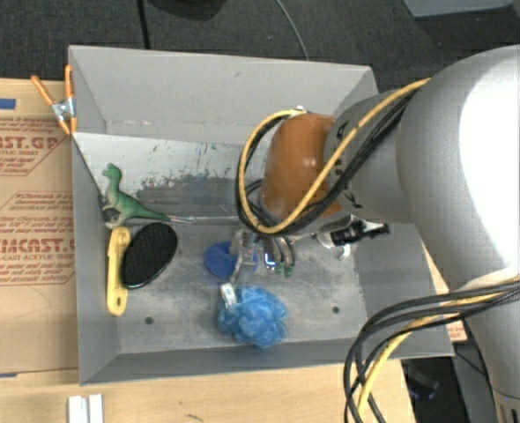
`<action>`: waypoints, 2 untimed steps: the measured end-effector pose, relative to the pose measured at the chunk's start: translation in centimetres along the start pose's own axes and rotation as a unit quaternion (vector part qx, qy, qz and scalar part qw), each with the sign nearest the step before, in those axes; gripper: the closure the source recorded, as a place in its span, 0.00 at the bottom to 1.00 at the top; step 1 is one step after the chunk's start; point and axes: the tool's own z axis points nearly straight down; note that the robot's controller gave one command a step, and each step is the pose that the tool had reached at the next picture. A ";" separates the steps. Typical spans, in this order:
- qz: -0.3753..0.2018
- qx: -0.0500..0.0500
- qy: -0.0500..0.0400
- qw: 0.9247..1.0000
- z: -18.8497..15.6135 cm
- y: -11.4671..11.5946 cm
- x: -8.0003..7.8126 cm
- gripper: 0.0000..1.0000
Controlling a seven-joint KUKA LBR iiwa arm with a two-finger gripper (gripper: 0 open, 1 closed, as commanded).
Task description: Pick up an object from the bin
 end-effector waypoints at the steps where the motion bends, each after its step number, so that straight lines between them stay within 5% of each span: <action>1: -0.011 -0.001 0.001 1.000 -4.4 -0.2 -0.4 1.00; 2: -0.014 -0.001 -0.006 1.000 -7.0 -0.8 0.2 1.00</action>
Offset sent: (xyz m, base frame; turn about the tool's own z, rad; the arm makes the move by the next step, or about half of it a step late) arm -0.0217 -0.0057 0.0363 -0.0441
